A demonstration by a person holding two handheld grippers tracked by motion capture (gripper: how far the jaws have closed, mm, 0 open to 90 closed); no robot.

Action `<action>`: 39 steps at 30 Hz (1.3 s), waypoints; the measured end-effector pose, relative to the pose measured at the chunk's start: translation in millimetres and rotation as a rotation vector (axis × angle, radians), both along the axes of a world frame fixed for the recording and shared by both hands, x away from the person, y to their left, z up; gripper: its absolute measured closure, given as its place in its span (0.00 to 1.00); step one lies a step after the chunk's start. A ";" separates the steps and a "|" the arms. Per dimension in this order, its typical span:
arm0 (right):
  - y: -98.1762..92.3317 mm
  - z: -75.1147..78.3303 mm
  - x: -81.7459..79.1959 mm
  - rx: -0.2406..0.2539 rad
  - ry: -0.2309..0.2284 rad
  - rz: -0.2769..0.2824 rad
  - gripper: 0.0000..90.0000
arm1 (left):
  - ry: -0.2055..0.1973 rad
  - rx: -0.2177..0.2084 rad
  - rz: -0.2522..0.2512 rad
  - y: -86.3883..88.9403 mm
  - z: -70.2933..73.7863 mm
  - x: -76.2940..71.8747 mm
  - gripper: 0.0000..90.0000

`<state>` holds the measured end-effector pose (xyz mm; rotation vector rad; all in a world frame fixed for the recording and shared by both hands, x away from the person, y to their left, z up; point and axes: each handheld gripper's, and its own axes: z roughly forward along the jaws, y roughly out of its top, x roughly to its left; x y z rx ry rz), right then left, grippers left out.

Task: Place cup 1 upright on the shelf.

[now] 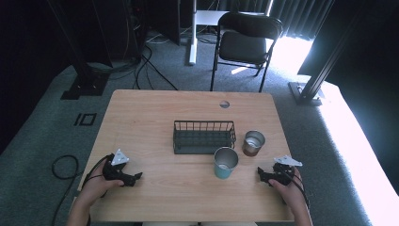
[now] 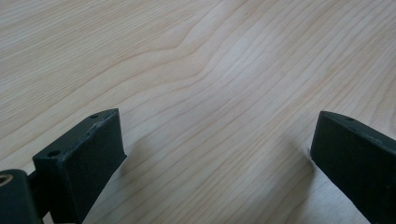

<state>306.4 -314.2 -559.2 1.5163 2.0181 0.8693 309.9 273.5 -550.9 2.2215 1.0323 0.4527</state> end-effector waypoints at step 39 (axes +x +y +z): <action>0.1 0.1 0.0 0.001 0.001 -0.001 0.13 | -0.037 -0.066 -0.228 -72.3 13.7 10.0 0.04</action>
